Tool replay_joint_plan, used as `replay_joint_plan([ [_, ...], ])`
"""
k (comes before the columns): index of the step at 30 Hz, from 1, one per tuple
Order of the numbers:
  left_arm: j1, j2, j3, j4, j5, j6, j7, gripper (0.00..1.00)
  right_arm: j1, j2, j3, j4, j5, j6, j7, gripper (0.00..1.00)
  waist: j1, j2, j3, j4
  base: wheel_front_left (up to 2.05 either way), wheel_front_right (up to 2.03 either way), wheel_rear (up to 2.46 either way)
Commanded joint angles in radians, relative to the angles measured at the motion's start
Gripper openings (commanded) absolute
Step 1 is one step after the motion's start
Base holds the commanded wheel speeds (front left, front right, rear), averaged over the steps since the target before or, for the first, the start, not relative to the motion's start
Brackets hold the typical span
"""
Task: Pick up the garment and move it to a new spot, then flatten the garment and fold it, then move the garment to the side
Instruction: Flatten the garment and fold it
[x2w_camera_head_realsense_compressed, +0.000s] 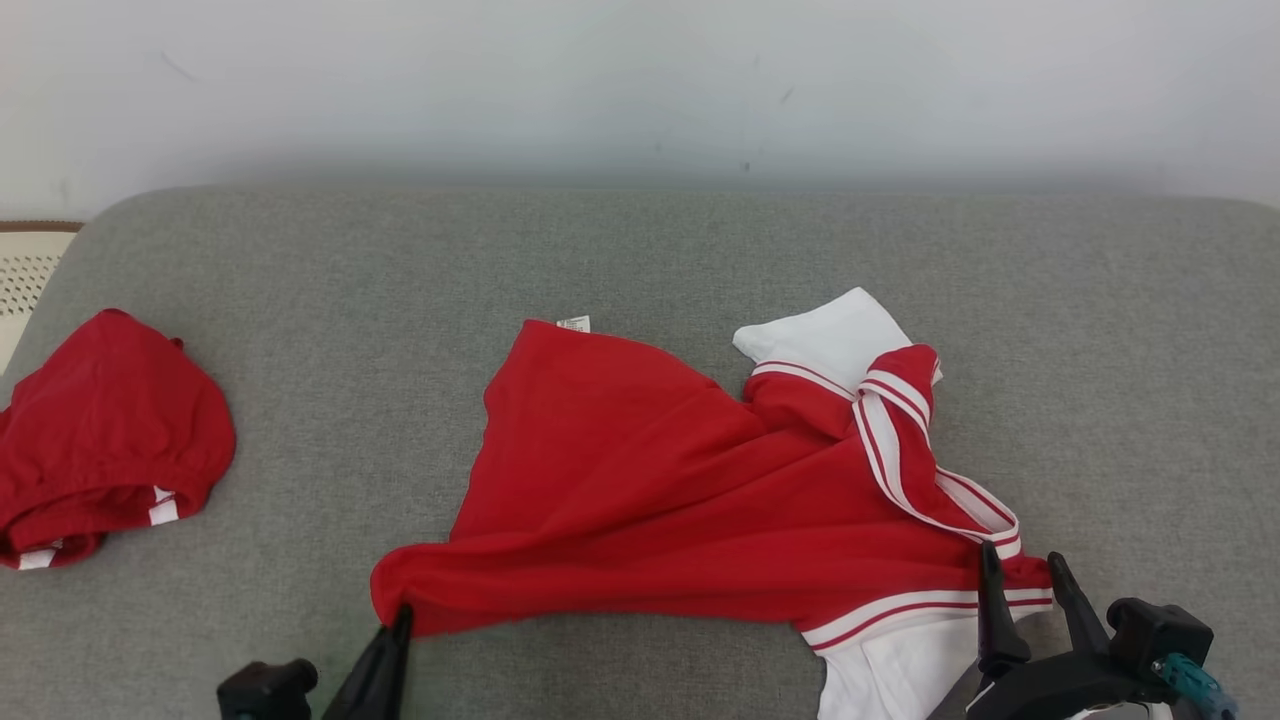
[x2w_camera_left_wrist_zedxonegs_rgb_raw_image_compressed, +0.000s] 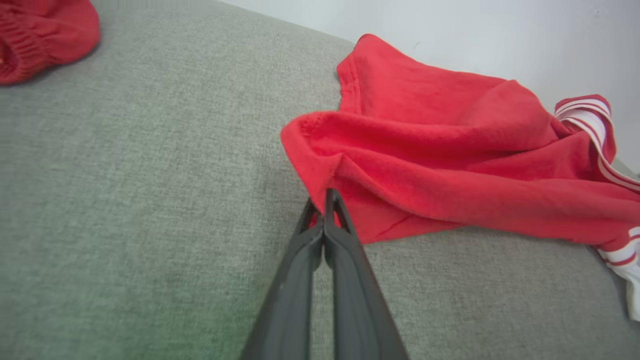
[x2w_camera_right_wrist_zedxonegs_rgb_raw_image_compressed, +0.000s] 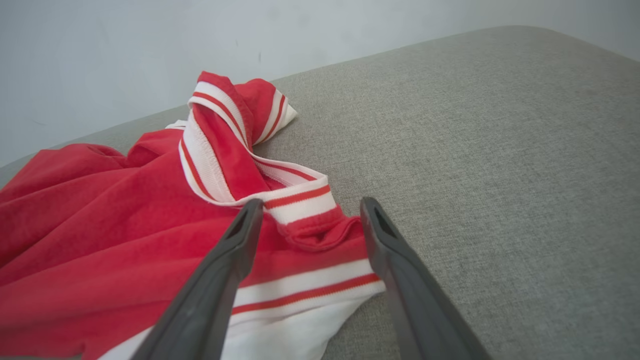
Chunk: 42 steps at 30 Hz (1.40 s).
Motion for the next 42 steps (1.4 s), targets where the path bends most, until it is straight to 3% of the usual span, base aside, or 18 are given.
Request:
replay_joint_plan([
  [1, -0.009, 0.013, 0.001, -0.007, -0.011, 0.001, -0.006, 0.0, 0.009, 0.0, -0.001, -0.001, -0.002, 0.001, -0.004, 1.0, 0.0, -0.0001, 0.0, 0.003, 0.0, 0.0, 0.0],
  [7, -0.013, 0.058, -0.021, -0.091, -0.006, 0.001, -0.006, 0.0, 0.018, 0.0, -0.001, 0.004, 0.0, 0.001, -0.004, 1.0, 0.0, -0.0001, -0.012, 0.021, 0.0, 0.0, 0.0],
  [13, 0.02, 0.13, -0.102, -0.19, -0.032, 0.001, 0.029, 0.0, 0.021, 0.0, 0.001, 0.016, 0.009, 0.001, -0.007, 1.0, 0.0, -0.0001, -0.03, 0.032, 0.0, 0.0, 0.0],
  [21, 0.078, 0.17, -0.131, -0.345, -0.022, 0.021, 0.08, 0.0, 0.029, 0.0, -0.011, 0.011, 0.001, 0.001, -0.006, 1.0, 0.0, -0.0001, -0.032, 0.037, 0.0, 0.0, 0.0],
  [26, 0.106, 0.191, -0.147, -0.291, -0.025, 0.013, 0.065, 0.0, 0.024, 0.0, -0.007, 0.005, -0.005, 0.001, 0.002, 1.0, 0.0, -0.0001, -0.027, 0.03, 0.0, 0.0, 0.0],
  [34, 0.098, 0.172, -0.172, -0.143, -0.071, 0.004, 0.018, 0.0, 0.027, -0.008, -0.019, -0.008, -0.006, 0.001, 0.009, 1.0, 0.0, -0.0001, -0.018, 0.032, 0.0, 0.0, 0.0],
  [35, 0.093, 0.175, -0.173, -0.124, -0.067, 0.004, 0.013, 0.38, 0.028, -0.008, -0.019, -0.009, -0.007, 0.001, 0.011, 1.0, 0.0, -0.0001, -0.017, 0.034, 0.0, 0.0, 0.0],
  [37, 0.087, 0.169, -0.167, -0.087, -0.074, 0.003, 0.008, 1.0, 0.028, -0.007, -0.02, -0.012, -0.009, 0.001, 0.012, 1.0, 0.0, -0.0001, -0.017, 0.037, 0.0, 0.0, 0.0],
  [42, 0.074, 0.159, -0.161, -0.048, -0.075, 0.002, -0.001, 1.0, 0.026, -0.006, -0.02, -0.016, -0.008, 0.001, 0.012, 1.0, 0.0, -0.0001, -0.013, 0.043, 0.0, 0.0, 0.0],
])
